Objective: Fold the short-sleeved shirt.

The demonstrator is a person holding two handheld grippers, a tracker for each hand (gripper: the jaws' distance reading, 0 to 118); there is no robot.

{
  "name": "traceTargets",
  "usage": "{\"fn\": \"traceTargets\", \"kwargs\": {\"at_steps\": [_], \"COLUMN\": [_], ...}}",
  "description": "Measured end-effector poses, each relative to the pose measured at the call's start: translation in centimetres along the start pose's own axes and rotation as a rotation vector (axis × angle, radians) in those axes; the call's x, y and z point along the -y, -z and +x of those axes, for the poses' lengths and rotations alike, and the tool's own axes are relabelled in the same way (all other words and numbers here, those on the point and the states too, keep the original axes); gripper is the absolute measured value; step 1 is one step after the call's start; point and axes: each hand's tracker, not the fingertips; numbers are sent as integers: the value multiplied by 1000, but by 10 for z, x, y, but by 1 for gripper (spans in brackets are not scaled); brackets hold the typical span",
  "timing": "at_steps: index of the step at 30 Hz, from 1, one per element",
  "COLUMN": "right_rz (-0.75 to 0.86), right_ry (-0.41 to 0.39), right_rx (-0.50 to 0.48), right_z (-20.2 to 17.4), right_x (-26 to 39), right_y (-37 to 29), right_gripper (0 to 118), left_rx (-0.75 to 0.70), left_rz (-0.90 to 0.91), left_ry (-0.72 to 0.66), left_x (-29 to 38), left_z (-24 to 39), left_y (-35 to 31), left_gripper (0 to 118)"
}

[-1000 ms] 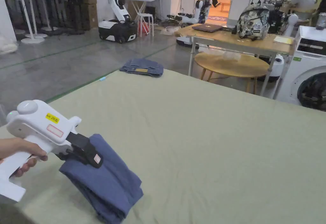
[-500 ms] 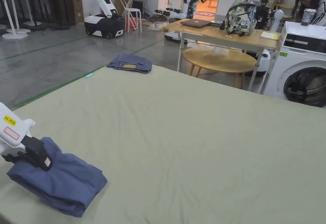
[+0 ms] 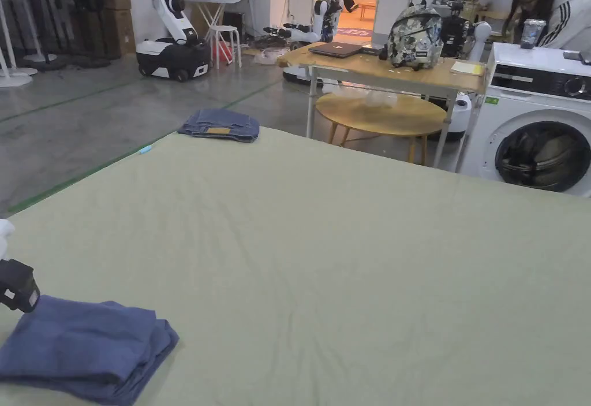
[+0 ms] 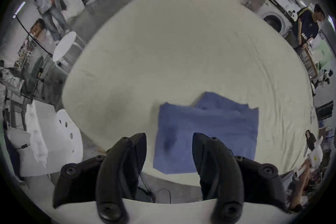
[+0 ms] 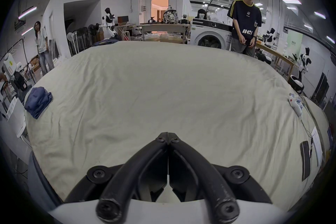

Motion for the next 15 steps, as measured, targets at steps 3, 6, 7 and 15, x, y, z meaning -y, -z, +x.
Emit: {"fn": "traceTargets", "kwargs": {"at_steps": [3, 6, 7, 15], "right_rz": [16, 41, 48, 110], "right_ry": [13, 32, 39, 70], "right_rx": [-1, 5, 6, 34], "right_z": [2, 5, 6, 18], "right_x": [-2, -3, -3, -9], "right_y": [-3, -7, -9, -21], "right_gripper": [0, 0, 0, 0], "left_rx": [70, 154, 171, 195], "left_rz": [130, 263, 282, 544], "left_ry": [-12, 13, 11, 173], "left_x": [12, 32, 37, 90], "left_z": [10, 36, 48, 173], "left_y": [-16, -19, -18, 5], "left_gripper": [40, 28, 28, 13]}}
